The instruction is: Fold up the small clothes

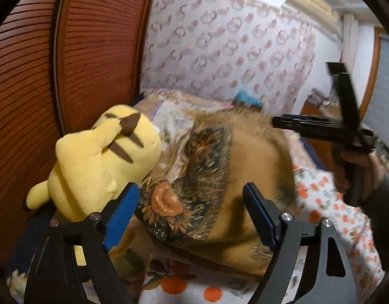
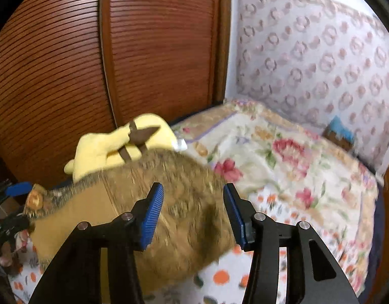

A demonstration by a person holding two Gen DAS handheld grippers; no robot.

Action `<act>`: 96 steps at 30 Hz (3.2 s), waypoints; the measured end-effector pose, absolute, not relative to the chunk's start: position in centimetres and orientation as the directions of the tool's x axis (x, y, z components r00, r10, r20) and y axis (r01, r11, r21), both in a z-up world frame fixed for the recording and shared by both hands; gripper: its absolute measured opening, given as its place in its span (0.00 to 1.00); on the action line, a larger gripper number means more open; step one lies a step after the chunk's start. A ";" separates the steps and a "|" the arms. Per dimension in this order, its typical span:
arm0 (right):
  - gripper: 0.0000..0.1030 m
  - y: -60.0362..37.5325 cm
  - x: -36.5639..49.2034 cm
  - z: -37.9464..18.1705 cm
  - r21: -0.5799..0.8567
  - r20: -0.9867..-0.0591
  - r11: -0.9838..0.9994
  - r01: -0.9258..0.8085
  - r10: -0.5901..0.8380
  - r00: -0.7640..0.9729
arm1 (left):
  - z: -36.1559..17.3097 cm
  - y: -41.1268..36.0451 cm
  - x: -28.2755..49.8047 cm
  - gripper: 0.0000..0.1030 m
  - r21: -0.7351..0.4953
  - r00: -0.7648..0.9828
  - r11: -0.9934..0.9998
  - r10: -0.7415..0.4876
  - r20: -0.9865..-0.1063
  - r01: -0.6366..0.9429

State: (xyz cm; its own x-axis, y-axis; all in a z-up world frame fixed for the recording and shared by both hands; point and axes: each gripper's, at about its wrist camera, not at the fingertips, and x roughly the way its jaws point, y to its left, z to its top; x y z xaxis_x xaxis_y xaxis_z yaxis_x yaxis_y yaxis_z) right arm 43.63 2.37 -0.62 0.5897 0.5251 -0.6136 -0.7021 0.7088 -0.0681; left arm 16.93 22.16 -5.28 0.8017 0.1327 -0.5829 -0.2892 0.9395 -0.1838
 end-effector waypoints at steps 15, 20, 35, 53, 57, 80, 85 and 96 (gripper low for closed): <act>0.52 3.5 45.5 -4.1 0.005 -0.618 0.727 -0.686 0.542 0.569 | -7.1 22.0 16.5 0.82 -0.134 0.758 0.937 0.172 -0.629 -0.323; 0.52 2.3 42.9 -3.1 -0.014 -0.610 0.750 -0.662 0.518 0.600 | -5.6 21.0 15.3 0.82 -0.116 0.783 0.944 0.183 -0.594 -0.309; 0.52 -4.7 28.3 1.5 -0.005 -0.530 0.784 -0.621 0.525 0.666 | -1.3 15.2 11.3 0.96 -0.094 0.859 0.982 0.094 -0.503 -0.163; 0.75 -13.9 12.8 3.0 0.011 -0.451 0.922 -0.387 0.350 0.821 | 1.1 7.1 9.2 1.00 -0.073 0.877 0.997 -0.013 -0.480 -0.025; 0.76 -15.7 9.3 4.2 0.010 -0.402 0.953 -0.302 0.280 0.872 | 1.9 5.5 8.9 1.00 -0.076 0.887 0.997 -0.037 -0.461 0.002; 0.76 -16.1 5.1 4.6 0.025 -0.346 0.985 -0.173 0.171 0.922 | 4.0 2.7 8.4 1.00 -0.074 0.901 0.996 -0.070 -0.429 0.042; 0.76 -16.3 4.8 4.6 0.026 -0.344 0.984 -0.174 0.173 0.923 | 4.2 2.7 8.3 1.00 -0.073 0.901 0.997 -0.068 -0.429 0.040; 0.76 -16.4 4.9 4.7 0.027 -0.340 0.983 -0.181 0.180 0.923 | 4.1 2.8 8.3 1.00 -0.072 0.901 0.997 -0.068 -0.429 0.041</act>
